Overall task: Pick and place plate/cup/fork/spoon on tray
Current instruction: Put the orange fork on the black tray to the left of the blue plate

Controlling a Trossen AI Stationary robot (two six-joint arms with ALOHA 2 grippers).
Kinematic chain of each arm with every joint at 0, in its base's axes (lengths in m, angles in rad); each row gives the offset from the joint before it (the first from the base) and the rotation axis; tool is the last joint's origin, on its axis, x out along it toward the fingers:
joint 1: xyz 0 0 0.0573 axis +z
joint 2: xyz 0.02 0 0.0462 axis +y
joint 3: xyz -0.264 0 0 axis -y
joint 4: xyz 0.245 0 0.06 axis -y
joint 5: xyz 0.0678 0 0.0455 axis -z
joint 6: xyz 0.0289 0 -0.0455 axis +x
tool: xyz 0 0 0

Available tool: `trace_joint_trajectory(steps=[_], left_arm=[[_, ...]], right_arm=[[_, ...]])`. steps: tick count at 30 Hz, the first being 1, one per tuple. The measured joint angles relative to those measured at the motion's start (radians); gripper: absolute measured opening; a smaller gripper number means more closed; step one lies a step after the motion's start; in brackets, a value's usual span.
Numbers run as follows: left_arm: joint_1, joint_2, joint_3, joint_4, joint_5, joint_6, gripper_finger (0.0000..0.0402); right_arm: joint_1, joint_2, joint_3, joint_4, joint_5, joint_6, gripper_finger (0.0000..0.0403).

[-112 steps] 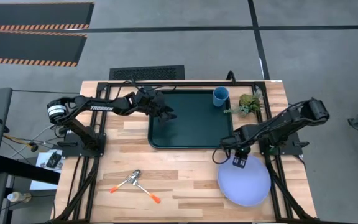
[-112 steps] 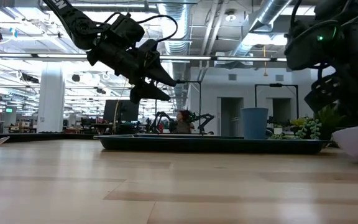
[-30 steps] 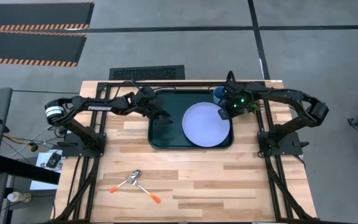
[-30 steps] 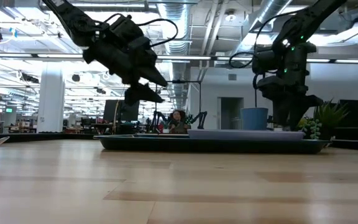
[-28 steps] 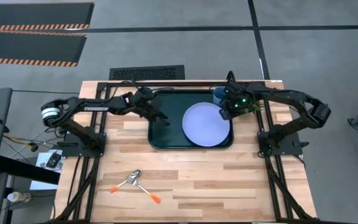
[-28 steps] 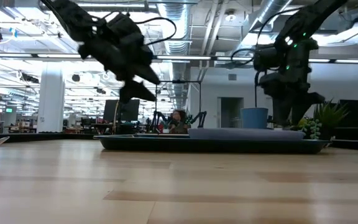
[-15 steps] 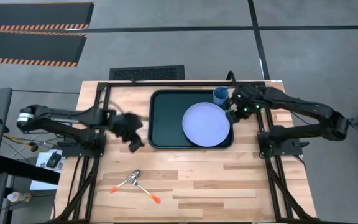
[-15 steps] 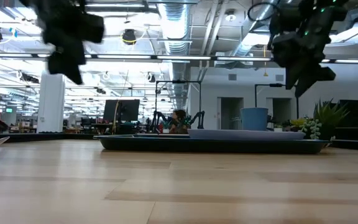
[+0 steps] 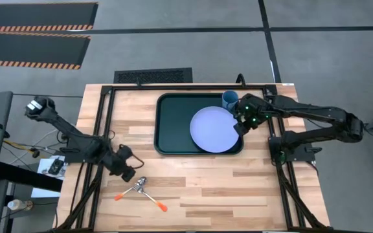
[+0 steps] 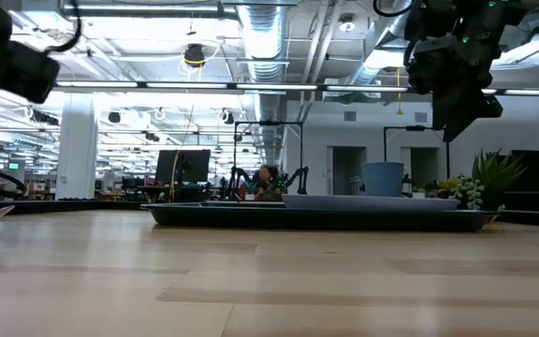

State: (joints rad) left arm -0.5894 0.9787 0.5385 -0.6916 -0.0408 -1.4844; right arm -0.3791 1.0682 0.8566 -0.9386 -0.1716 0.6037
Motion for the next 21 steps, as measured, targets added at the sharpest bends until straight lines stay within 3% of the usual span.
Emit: trace_joint_trajectory(steps=[7,21], left_arm=[[-0.098,0.005,-0.055,0.132,-0.048,-0.181,0.0251],[-0.156,0.062,-0.07,0.163,-0.08,-0.285,0.0251]], right_arm=[[0.012,-0.001,0.0,0.011,0.023,0.012,0.0182],[0.013,-0.001,0.0,0.013,0.024,0.018,0.0178]])
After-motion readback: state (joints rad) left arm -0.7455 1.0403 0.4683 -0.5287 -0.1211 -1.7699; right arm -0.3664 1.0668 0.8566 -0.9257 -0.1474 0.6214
